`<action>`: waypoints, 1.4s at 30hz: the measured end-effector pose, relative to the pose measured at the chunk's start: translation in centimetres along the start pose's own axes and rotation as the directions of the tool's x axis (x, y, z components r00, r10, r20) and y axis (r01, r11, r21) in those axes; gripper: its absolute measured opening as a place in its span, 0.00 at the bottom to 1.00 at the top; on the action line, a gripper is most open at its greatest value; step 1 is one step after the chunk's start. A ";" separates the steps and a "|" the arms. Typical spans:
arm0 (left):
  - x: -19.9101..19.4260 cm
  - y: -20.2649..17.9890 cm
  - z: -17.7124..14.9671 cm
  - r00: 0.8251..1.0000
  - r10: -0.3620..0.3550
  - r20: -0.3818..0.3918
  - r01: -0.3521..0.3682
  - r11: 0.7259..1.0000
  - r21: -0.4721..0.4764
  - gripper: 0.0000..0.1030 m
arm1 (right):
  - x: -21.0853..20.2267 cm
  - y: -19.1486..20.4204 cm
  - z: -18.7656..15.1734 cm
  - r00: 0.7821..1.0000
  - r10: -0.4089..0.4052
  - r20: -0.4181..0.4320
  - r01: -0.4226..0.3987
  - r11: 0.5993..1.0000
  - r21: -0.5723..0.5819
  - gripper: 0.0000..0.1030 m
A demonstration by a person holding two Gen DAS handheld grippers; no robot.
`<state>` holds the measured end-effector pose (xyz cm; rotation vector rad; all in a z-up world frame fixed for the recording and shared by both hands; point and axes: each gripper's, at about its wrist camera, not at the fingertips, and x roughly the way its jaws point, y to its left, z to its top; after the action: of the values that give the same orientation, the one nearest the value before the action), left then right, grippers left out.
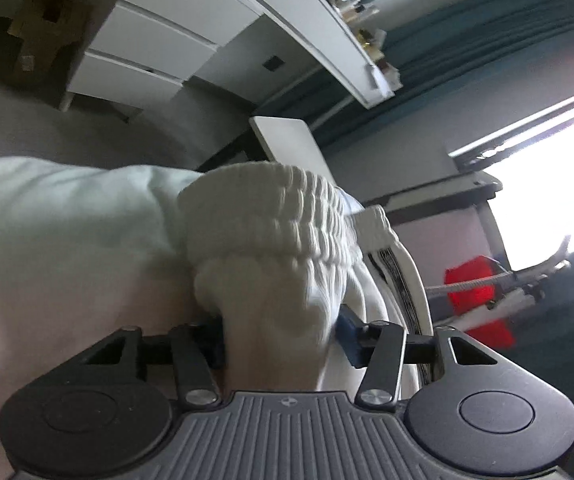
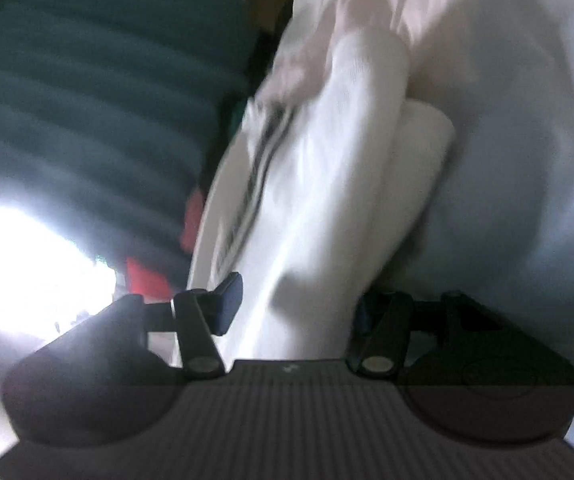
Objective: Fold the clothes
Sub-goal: 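Lift the held cuffs and fold them over toward the waistband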
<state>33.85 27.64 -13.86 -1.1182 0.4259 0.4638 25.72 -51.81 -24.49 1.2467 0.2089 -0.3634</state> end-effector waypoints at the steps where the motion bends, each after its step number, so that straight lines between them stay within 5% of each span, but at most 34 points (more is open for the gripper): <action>1: 0.0 -0.4 0.2 1.000 0.007 0.004 -0.007 1.000 0.005 0.35 | 0.6 0.3 0.1 1.000 -0.019 0.025 0.018 1.000 0.001 0.32; 2: 0.0 -0.9 0.5 1.000 0.020 0.003 -0.020 1.000 0.020 0.24 | 0.9 0.5 0.4 0.999 -0.036 0.037 0.036 0.999 0.007 0.25; 5: -0.4 -2.0 1.4 1.000 0.027 -0.013 -0.026 0.999 0.025 0.12 | 1.3 1.4 1.2 0.995 -0.079 0.056 0.078 0.997 0.018 0.16; 15: -9.6 -4.6 4.0 0.999 -0.046 0.007 0.044 0.989 0.139 0.09 | -3.5 5.9 1.3 0.997 -0.077 0.031 0.080 0.990 -0.114 0.11; 23: -21.8 1.3 7.6 0.998 -0.051 -0.026 0.055 0.972 0.227 0.09 | -14.5 2.7 0.4 0.994 -0.108 -0.023 0.104 0.986 -0.134 0.11; 29: -29.6 7.2 10.0 1.000 -0.006 -0.006 0.008 0.971 0.241 0.09 | -18.9 0.1 -0.2 0.995 -0.081 -0.050 0.081 0.997 -0.005 0.11; 36: -31.1 13.4 8.1 0.993 0.109 -0.048 -0.094 0.963 0.253 0.11 | -21.8 -1.8 -0.2 0.996 -0.066 -0.056 0.073 0.988 0.135 0.11; 42: -32.4 17.6 7.7 0.987 0.135 -0.092 -0.120 0.982 0.149 0.24 | -21.6 -3.0 0.1 0.994 -0.058 -0.093 0.072 0.984 0.163 0.11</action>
<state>-2.00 36.63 -6.57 -0.9817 0.6135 0.4825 4.65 -49.40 -19.58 1.4241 0.2998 -0.3888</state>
